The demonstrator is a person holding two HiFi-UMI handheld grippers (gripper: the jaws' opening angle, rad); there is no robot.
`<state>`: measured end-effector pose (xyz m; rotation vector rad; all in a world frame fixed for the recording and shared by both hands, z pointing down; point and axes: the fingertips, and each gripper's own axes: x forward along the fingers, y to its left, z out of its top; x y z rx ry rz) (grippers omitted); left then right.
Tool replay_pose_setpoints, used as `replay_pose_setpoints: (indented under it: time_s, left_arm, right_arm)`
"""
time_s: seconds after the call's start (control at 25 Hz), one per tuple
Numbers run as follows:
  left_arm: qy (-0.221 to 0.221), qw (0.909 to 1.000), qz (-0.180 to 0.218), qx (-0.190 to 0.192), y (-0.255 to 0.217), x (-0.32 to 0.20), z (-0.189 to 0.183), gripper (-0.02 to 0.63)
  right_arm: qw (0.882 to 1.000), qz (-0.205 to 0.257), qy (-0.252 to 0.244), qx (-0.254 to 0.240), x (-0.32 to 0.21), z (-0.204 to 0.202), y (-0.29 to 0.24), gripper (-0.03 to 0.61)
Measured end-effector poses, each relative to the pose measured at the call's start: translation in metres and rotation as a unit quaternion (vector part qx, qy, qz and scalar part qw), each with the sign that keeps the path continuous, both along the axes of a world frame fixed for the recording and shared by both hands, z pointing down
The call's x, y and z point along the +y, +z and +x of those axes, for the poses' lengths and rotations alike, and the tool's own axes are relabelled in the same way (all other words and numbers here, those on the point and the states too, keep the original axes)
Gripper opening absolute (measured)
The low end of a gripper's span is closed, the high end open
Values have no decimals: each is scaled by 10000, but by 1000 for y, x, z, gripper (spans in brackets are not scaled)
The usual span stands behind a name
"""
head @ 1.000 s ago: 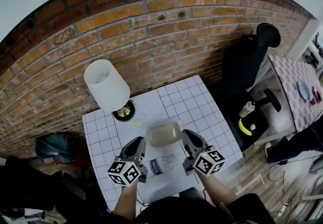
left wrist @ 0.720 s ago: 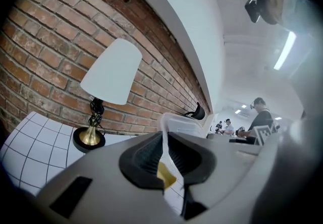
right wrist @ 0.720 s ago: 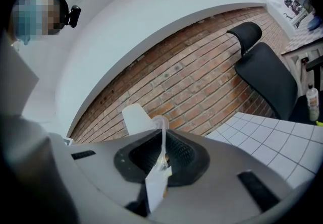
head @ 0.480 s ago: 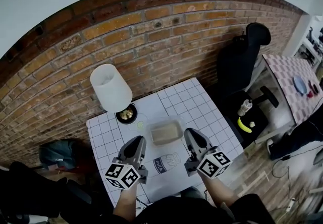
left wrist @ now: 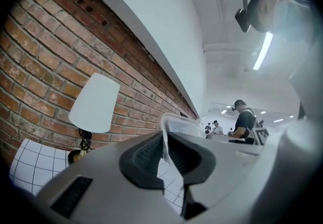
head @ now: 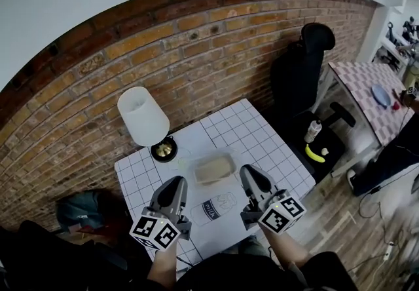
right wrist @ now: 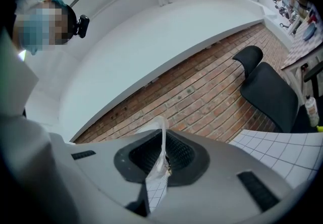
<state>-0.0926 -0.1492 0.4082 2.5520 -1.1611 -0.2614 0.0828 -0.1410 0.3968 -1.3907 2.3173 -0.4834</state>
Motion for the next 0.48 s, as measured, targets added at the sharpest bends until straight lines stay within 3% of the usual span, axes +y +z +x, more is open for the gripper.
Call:
replay_pose_setpoints:
  time_s: [0.48]
  left_arm:
    - [296, 9994, 181, 58, -11, 32, -6, 35]
  right_arm:
    - [9995, 147, 296, -5, 41, -7, -9, 21]
